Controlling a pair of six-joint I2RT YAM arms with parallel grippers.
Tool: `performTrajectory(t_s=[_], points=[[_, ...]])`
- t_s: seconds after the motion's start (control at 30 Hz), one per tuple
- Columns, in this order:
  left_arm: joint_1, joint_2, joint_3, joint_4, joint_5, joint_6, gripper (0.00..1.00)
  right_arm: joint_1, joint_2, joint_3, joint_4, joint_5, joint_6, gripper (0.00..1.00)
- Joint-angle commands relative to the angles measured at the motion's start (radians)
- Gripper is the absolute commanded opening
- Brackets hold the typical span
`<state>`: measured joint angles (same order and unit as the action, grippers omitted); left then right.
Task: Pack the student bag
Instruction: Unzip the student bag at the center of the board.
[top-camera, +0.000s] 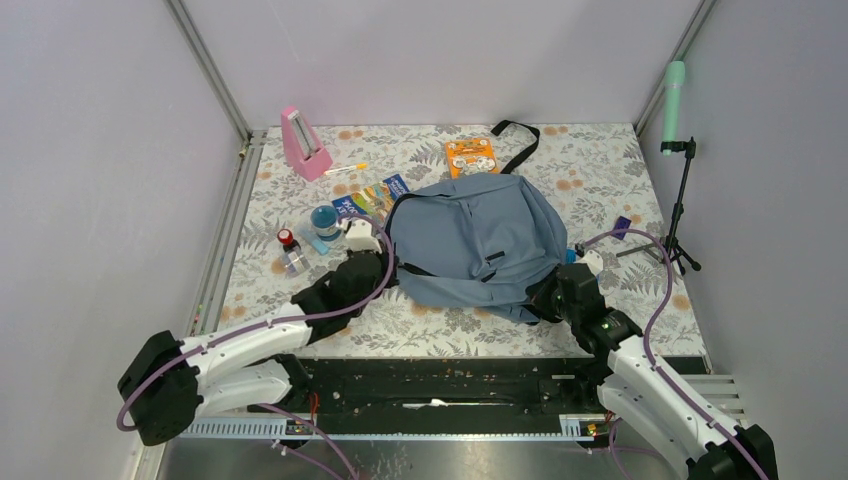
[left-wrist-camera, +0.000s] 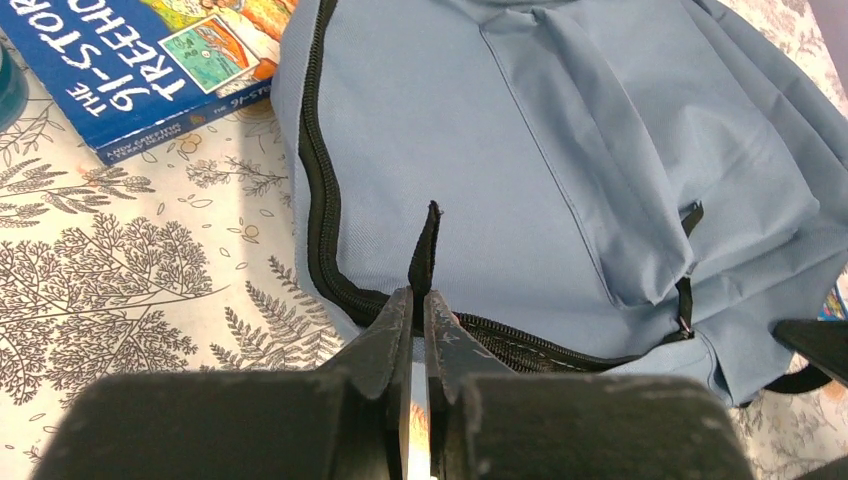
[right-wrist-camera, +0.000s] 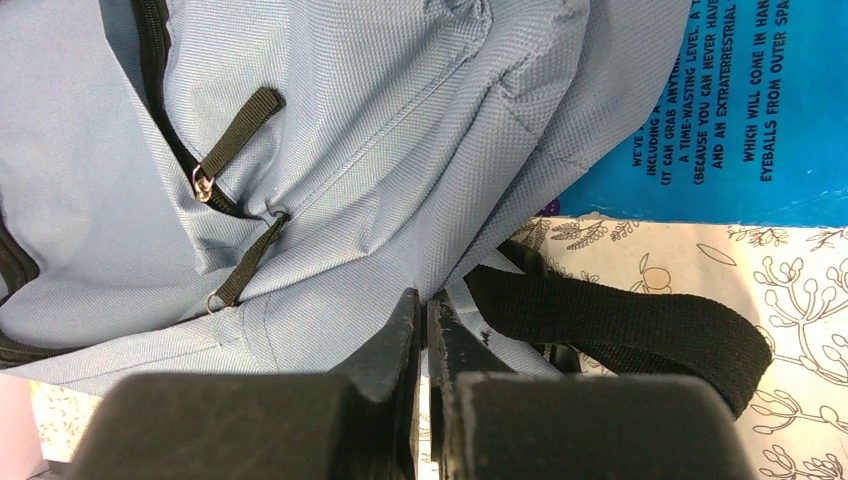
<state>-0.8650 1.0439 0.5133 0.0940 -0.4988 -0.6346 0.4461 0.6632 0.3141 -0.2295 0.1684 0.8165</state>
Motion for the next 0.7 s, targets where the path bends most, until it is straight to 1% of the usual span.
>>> performTrajectory(t_s=[0.0,0.07,0.1,0.17,0.2,0.23,0.3,0.4,0.53,0.6,0.67], points=[[0.018,-0.04,0.068,-0.043,0.08,0.045,0.0,-0.001,-0.012,0.028,-0.029,0.065,-0.063,0.08],[0.018,-0.029,0.122,-0.101,0.136,0.051,0.0,-0.001,-0.019,0.049,-0.05,0.065,-0.087,0.34],[0.019,-0.021,0.147,-0.136,0.164,0.057,0.0,-0.001,-0.026,0.06,-0.061,0.063,-0.103,0.49],[0.019,0.001,0.199,-0.199,0.214,0.066,0.0,-0.001,-0.046,0.083,-0.088,0.061,-0.138,0.67],[0.019,0.013,0.224,-0.225,0.239,0.075,0.0,-0.001,-0.057,0.094,-0.094,0.051,-0.164,0.74],[0.018,0.028,0.251,-0.257,0.261,0.084,0.0,-0.001,-0.068,0.105,-0.095,0.026,-0.196,0.78],[0.018,0.053,0.307,-0.32,0.299,0.11,0.0,-0.001,-0.08,0.137,-0.095,-0.042,-0.265,0.82],[0.024,0.079,0.364,-0.357,0.358,0.158,0.0,-0.001,-0.067,0.174,-0.062,-0.228,-0.366,0.83],[0.03,0.112,0.419,-0.362,0.4,0.234,0.0,0.012,-0.012,0.189,0.062,-0.464,-0.425,0.82],[0.036,0.115,0.429,-0.348,0.418,0.264,0.0,0.054,0.022,0.201,0.122,-0.527,-0.447,0.81],[0.043,0.107,0.428,-0.33,0.427,0.289,0.0,0.111,0.053,0.229,0.148,-0.533,-0.478,0.8]])
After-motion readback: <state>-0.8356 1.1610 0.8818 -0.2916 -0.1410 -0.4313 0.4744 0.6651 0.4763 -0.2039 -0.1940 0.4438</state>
